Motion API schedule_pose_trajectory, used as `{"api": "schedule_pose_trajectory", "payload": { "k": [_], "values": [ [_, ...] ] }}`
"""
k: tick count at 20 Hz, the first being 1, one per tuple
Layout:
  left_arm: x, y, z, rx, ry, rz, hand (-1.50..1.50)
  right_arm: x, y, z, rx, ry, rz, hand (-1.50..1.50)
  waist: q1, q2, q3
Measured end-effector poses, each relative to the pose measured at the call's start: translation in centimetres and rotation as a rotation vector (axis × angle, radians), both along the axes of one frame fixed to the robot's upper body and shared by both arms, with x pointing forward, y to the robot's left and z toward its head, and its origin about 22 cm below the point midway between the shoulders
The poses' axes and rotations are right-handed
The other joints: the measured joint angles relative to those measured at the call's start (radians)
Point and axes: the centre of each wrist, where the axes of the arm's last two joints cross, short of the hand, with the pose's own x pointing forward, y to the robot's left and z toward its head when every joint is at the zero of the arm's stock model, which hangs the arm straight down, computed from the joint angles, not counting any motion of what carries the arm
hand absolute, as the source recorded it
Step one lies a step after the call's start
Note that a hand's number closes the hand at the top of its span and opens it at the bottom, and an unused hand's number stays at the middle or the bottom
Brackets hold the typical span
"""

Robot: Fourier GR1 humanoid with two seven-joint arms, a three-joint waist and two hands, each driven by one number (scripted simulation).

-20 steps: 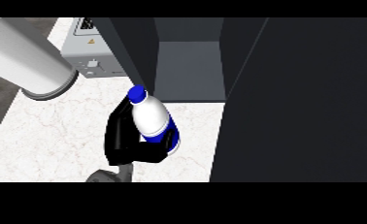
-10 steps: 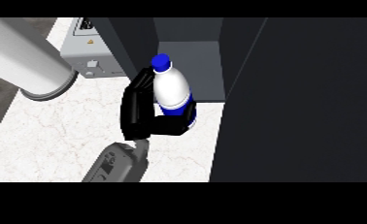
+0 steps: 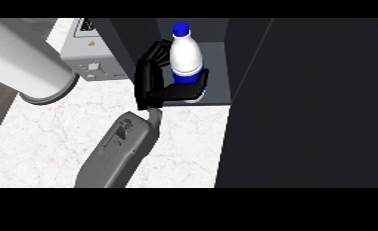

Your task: Pick up the bottled water, place it into the cabinet and close the cabinet

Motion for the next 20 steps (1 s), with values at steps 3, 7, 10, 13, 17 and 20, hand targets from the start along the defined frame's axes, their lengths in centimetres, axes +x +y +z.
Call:
{"api": "schedule_pose_trajectory", "payload": {
  "k": [3, 7, 10, 13, 17, 20],
  "values": [
    [1.4, -0.4, 1.0, 0.039, 0.013, 0.016, 1.50, 0.0, -0.2, 0.0, -0.008, -0.004, 0.000, -1.50, 0.000, 0.000, 0.000],
    [3.8, -0.2, 1.4, 0.097, 0.035, 0.035, 1.50, 0.0, -0.1, 0.0, -0.003, -0.005, -0.001, -1.50, -0.003, 0.001, 0.000],
    [4.6, -0.4, 1.1, 0.124, 0.033, 0.065, 1.50, 0.0, -0.2, -0.1, -0.001, -0.007, -0.001, -1.50, -0.005, -0.001, 0.000],
    [5.6, -0.3, 0.8, 0.146, 0.036, 0.092, 1.50, 0.0, -0.2, 0.0, -0.003, -0.009, -0.001, -1.50, -0.007, -0.001, 0.000],
    [6.4, -0.3, -0.4, 0.207, 0.075, 0.142, 1.50, -0.2, -0.5, -0.2, -0.004, -0.013, 0.001, -1.50, -0.016, 0.002, 0.000],
    [7.3, -0.1, -0.9, 0.277, 0.094, 0.186, 1.50, -0.1, -0.4, -0.2, -0.003, -0.015, 0.004, -1.50, -0.020, 0.004, 0.000]
  ]
}}
